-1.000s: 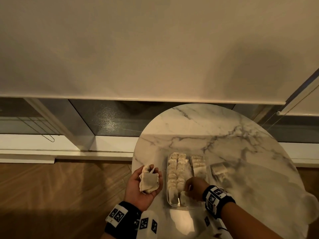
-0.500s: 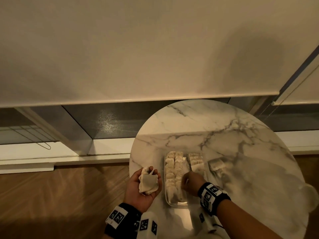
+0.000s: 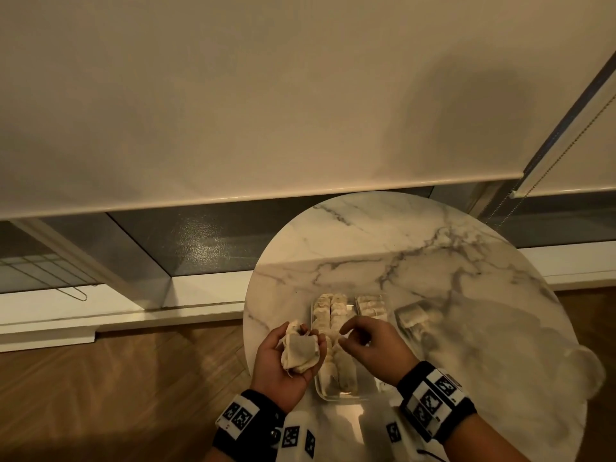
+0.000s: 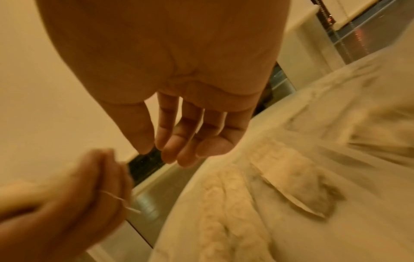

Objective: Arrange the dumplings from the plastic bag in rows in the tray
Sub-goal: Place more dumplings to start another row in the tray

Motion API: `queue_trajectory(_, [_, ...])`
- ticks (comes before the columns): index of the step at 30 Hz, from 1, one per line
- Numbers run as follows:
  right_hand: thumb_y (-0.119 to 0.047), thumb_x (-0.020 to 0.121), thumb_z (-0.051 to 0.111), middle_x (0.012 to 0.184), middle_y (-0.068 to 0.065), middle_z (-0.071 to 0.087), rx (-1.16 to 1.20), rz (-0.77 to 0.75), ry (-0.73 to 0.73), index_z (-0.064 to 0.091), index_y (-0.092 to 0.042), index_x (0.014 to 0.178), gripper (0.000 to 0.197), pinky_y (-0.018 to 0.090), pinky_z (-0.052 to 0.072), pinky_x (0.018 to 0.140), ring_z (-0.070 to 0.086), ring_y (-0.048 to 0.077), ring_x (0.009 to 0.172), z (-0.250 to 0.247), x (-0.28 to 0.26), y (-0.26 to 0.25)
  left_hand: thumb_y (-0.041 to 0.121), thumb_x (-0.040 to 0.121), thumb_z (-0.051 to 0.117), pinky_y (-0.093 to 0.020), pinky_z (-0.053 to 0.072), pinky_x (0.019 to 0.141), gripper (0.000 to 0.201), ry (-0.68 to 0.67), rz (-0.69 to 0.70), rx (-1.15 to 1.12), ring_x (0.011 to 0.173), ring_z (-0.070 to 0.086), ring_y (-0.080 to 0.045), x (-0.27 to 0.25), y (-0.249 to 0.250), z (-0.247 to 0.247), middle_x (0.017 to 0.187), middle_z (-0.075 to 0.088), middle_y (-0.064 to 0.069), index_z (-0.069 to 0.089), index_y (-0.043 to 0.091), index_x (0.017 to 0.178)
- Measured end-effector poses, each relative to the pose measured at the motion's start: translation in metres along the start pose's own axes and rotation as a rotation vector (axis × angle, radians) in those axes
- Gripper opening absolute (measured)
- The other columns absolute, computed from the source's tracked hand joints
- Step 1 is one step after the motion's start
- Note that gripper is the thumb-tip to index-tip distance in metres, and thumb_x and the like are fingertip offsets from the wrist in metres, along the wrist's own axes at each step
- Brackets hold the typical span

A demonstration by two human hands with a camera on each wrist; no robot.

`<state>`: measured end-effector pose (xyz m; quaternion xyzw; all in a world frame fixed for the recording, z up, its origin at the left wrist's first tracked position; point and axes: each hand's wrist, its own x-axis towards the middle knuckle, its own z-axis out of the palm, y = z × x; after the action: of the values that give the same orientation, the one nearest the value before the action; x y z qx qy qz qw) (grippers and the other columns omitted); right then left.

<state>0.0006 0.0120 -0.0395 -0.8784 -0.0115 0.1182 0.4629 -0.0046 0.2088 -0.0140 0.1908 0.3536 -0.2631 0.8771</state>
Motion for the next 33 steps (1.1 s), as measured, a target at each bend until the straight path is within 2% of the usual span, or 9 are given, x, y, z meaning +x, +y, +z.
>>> queue_trajectory(3, [-0.035,0.082,0.076,0.078,-0.010,0.065,0.029,-0.187,0.007,0.069,-0.033,0.093,0.013,0.014,0.046,0.064,0.062,0.009,0.075,-0.008,-0.015,-0.032,0.027,0.088,0.061,-0.041,0.057,0.078,0.025,-0.016,0.013,0.035,0.089,0.066,-0.032,0.003,-0.003,0.002,0.096,0.067,-0.019,0.065,0.003,0.096])
queue_trajectory(7, [-0.047,0.079,0.073,0.088,-0.015,0.061,-0.124,-0.386,-0.050,0.067,-0.032,0.098,0.025,0.015,0.044,0.069,0.055,0.006,0.083,-0.009,-0.023,-0.051,0.027,0.092,0.056,-0.038,0.058,0.074,0.024,-0.063,0.009,0.067,0.084,0.068,-0.031,0.003,-0.007,0.007,0.093,0.069,-0.019,0.064,0.004,0.095])
queue_trajectory(12, [-0.050,0.080,0.062,0.099,-0.014,0.058,-0.375,-0.453,-0.112,0.065,-0.033,0.100,0.027,0.032,0.048,0.079,0.048,0.008,0.096,0.003,-0.023,-0.045,0.029,0.094,0.051,-0.036,0.060,0.064,0.037,-0.084,-0.007,0.057,0.069,0.070,-0.030,-0.004,-0.013,0.015,0.081,0.069,-0.018,0.071,0.001,0.080])
queue_trajectory(16, [-0.038,0.088,0.056,0.101,-0.010,0.059,-0.451,-0.480,-0.084,0.065,-0.031,0.101,0.018,0.033,0.050,0.076,0.050,0.011,0.097,0.008,-0.024,-0.040,0.028,0.095,0.046,-0.036,0.059,0.059,0.045,-0.132,-0.020,0.051,0.065,0.070,-0.030,-0.008,-0.015,0.015,0.075,0.067,-0.019,0.072,-0.001,0.072])
queue_trajectory(19, [-0.039,0.090,0.053,0.102,-0.009,0.060,-0.460,-0.493,-0.073,0.066,-0.031,0.102,0.019,0.032,0.050,0.075,0.051,0.012,0.096,0.009,-0.026,-0.040,0.029,0.095,0.047,-0.035,0.059,0.060,0.044,-0.119,-0.018,0.059,0.067,0.069,-0.030,-0.008,-0.014,0.010,0.078,0.067,-0.018,0.072,0.000,0.073])
queue_trajectory(24, [-0.040,0.087,0.058,0.091,-0.016,0.059,-0.221,-0.423,-0.072,0.068,-0.029,0.090,0.014,0.024,0.045,0.078,0.051,0.003,0.089,0.004,-0.031,-0.048,0.031,0.092,0.053,-0.035,0.057,0.054,0.037,-0.052,-0.010,0.089,0.073,0.064,-0.031,-0.007,-0.014,0.003,0.082,0.065,-0.018,0.071,0.001,0.080])
queue_trajectory(28, [-0.032,0.083,0.068,0.086,-0.011,0.069,0.200,-0.280,-0.040,0.069,-0.023,0.082,0.009,0.023,0.050,0.081,0.065,0.010,0.088,0.000,-0.036,-0.059,0.030,0.092,0.054,-0.043,0.052,0.079,0.037,-0.016,0.042,0.138,0.081,0.067,-0.033,-0.006,-0.016,-0.004,0.087,0.070,-0.021,0.074,0.000,0.084])
queue_trajectory(31, [-0.015,0.083,0.071,0.079,-0.002,0.069,0.428,-0.203,-0.034,0.067,-0.016,0.080,0.006,0.030,0.056,0.077,0.067,0.013,0.078,-0.001,-0.037,-0.061,0.028,0.092,0.054,-0.042,0.059,0.071,0.038,-0.020,0.041,0.159,0.082,0.071,-0.035,-0.007,-0.018,-0.004,0.100,0.070,-0.025,0.071,-0.004,0.106])
queue_trajectory(33, [-0.005,0.084,0.071,0.075,0.001,0.068,0.513,-0.151,-0.034,0.067,-0.014,0.079,0.012,0.032,0.057,0.072,0.067,0.018,0.073,0.001,-0.036,-0.061,0.027,0.092,0.054,-0.040,0.060,0.064,0.039,-0.034,0.027,0.151,0.078,0.072,-0.034,-0.008,-0.019,-0.004,0.099,0.070,-0.024,0.069,-0.004,0.110])
